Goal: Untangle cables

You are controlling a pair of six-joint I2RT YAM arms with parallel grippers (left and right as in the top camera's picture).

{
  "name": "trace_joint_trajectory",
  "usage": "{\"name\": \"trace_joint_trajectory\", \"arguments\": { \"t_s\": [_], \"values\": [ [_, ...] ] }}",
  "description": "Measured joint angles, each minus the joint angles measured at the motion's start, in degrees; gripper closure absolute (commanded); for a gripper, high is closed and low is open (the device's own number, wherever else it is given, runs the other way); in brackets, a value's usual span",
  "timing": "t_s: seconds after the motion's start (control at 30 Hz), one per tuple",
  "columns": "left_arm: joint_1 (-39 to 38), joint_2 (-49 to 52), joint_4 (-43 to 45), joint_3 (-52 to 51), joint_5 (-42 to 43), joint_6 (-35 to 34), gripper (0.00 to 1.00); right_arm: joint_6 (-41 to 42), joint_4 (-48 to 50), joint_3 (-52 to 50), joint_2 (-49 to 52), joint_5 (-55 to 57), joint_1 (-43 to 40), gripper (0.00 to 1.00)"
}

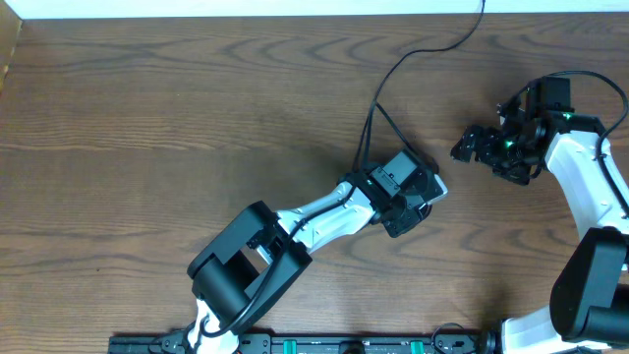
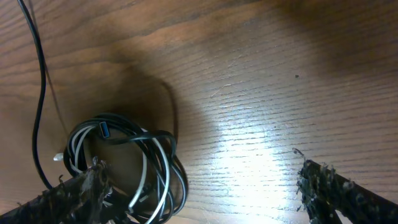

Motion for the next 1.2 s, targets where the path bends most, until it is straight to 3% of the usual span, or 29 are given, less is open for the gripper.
{"name": "trace_joint_trajectory", "arguments": {
  "t_s": [0.2,0.4,0.63,0.77,0.87,1.07,1.2],
  "values": [
    [-1.6,1.3,2.3,0.0,-0.6,0.0,0.67,0.0,-0.1,0.0,0.0,0.0,0.0,0.04],
    [-2.1,1.5,2.3,0.0,-1.5,0.2,0.92,-0.2,-0.2,0.0,0.0,0.0,0.0,0.04],
    [-1.2,0.9,0.6,0.0,-3.2,-0.2,0.93,-0.2,-0.1,0.0,0.0,-0.6,0.0,0.05],
    [2.8,-4.8,-4.3,-0.3,-2.2,-0.3,0.93,-1.3,1.2,0.0,0.0,-3.5,0.1,0.08],
    [7.7,-12.9,-7.6,-0.3,1.3,-0.4,0.93,-3.1,3.2,0.0,0.0,-7.5,0.7,0.10],
    [20.3,-27.9,-15.5,0.0,17.4,-0.5,0.93,-7.6,9.8,0.0,0.0,-18.6,4.5,0.12],
    [26.6,-29.2,-19.2,0.0,24.7,-0.5,0.93,-8.6,13.9,0.0,0.0,-25.3,5.9,0.14]
  ]
}}
